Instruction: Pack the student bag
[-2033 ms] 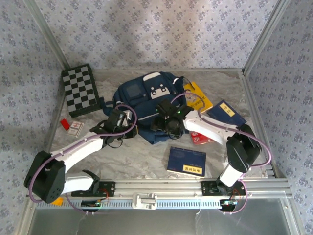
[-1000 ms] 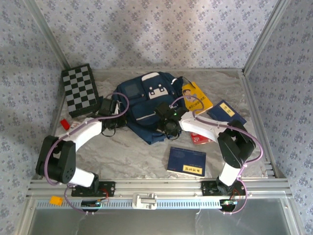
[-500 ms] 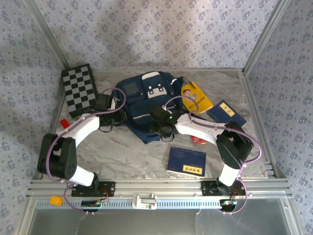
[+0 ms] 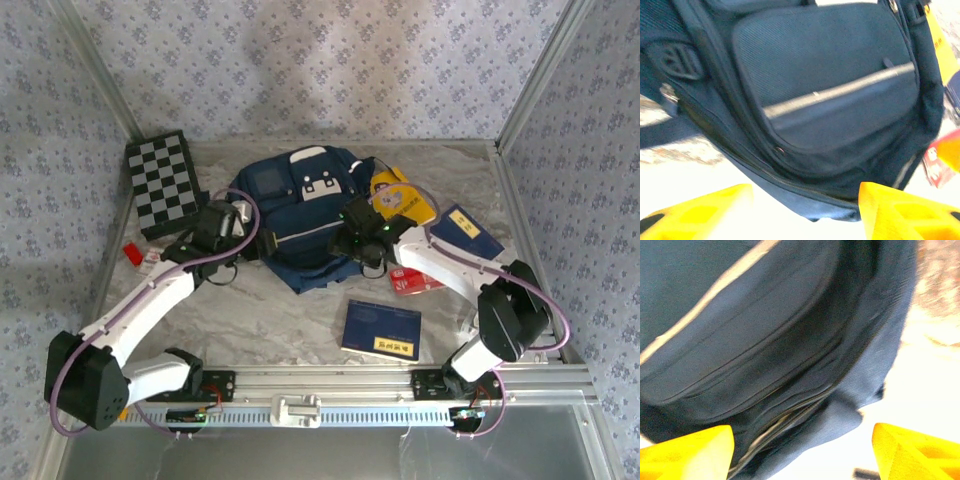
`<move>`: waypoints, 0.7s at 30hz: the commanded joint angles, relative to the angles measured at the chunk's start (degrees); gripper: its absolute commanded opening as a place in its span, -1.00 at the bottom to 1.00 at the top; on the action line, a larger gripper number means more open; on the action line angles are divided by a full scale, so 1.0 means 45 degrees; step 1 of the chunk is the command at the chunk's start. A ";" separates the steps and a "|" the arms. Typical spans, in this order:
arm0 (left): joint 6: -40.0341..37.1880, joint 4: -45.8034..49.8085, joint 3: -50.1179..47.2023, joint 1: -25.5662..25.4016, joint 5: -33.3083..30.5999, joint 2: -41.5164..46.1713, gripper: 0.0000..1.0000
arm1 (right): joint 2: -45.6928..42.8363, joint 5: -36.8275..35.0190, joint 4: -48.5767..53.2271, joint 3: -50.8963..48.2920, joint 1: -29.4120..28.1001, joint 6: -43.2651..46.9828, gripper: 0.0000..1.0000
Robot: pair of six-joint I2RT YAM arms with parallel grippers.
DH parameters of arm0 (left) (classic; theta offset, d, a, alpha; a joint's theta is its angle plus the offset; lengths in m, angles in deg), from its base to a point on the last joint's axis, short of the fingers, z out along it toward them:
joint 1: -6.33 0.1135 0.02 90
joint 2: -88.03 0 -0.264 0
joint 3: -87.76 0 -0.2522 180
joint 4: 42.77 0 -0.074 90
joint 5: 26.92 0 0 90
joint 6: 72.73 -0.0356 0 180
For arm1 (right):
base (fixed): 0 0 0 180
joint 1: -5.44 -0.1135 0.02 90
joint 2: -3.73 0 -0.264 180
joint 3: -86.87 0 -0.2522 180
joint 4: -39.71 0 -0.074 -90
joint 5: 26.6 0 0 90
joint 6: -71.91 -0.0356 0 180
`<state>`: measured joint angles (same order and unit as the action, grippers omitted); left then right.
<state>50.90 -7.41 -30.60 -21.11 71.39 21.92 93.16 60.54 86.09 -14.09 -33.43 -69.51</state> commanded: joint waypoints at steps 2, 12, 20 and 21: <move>0.1048 -0.0790 -0.0097 -0.0927 -0.0330 -0.0163 0.14 | 0.0514 0.0943 -0.0972 0.0056 0.0620 0.2853 0.50; 0.1588 -0.1566 0.0072 -0.1411 -0.0580 -0.0599 0.14 | 0.2057 0.1663 -0.2234 0.0777 -0.0585 0.3817 0.22; 0.1363 -0.1210 0.0591 -0.1492 -0.0339 -0.0397 0.15 | 0.0188 -0.0170 -0.0689 0.0796 -0.1298 0.2420 0.47; 0.1444 -0.1370 0.0574 -0.1570 -0.0324 -0.0398 0.15 | -0.0036 -0.0437 -0.0534 0.0787 -0.1003 0.2422 0.51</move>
<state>57.44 -12.63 -30.95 -27.47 69.51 19.15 98.05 63.30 80.58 -11.07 -40.54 -56.20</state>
